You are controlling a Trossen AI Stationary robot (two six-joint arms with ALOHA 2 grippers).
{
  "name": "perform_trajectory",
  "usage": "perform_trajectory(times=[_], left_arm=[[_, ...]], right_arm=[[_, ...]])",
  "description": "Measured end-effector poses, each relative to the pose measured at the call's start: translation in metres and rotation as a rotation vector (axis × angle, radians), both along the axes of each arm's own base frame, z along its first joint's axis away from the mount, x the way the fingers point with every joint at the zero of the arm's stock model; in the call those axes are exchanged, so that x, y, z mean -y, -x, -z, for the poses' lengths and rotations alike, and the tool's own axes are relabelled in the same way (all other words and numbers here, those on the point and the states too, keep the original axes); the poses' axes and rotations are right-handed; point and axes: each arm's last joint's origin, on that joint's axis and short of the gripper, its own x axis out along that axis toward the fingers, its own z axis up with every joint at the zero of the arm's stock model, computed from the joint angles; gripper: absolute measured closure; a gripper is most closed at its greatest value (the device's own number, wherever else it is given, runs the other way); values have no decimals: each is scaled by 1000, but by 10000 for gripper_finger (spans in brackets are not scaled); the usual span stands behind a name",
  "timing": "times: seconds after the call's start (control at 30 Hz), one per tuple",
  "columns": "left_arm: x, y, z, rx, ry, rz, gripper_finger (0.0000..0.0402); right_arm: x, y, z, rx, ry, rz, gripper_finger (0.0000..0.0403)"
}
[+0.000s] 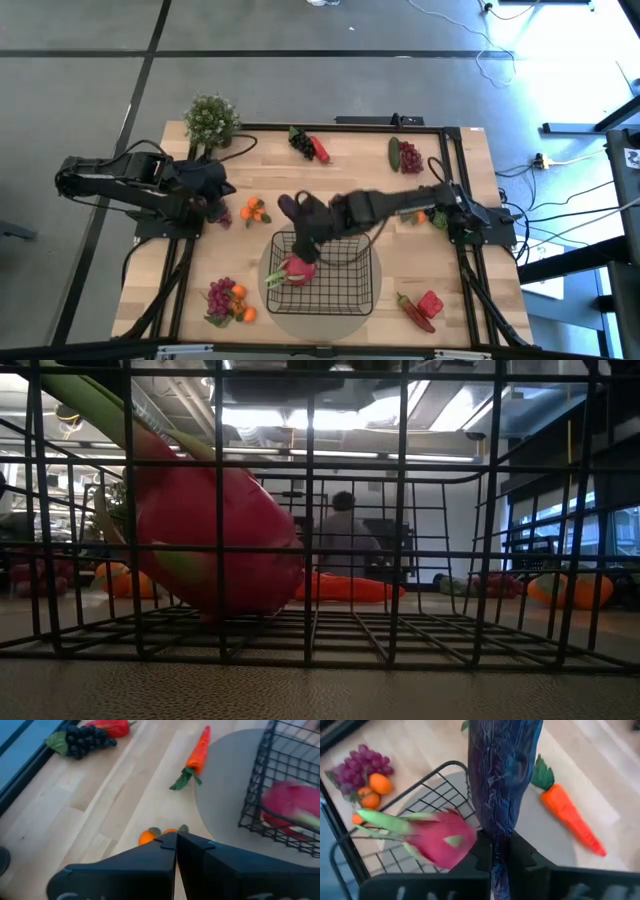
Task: Build produce basket
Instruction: Put the eggplant into the black wire basket
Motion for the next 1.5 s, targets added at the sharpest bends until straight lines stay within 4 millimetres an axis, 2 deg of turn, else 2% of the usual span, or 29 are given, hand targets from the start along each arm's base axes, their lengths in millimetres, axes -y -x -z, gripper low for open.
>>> perform_trajectory(times=[0.23, 0.43, 0.6, 0.83, 0.97, 1.27, 1.5], left_arm=[[1, -1, 0, -5, -13, 40, 401], [1, -1, 0, -7, -21, 47, 401], [1, -1, -1, 8, 0, 28, 401], [1, -2, -2, 28, 20, 11, 401], [1, -3, -3, 45, 22, 11, 401], [1, -3, -3, 41, 20, 11, 401], [1, -3, -3, 39, 20, 12, 401]], right_arm=[[-48, 11, 19, 39, 23, 106, 394], [-71, 10, 63, 8, 18, 30, 394], [-74, 12, 95, -39, 54, -24, 394], [-74, 16, 112, -99, 38, -84, 394], [-75, 17, 118, -118, 17, -106, 393], [-75, 17, 118, -127, -4, -117, 318], [-74, 16, 118, -127, -3, -114, 305]])
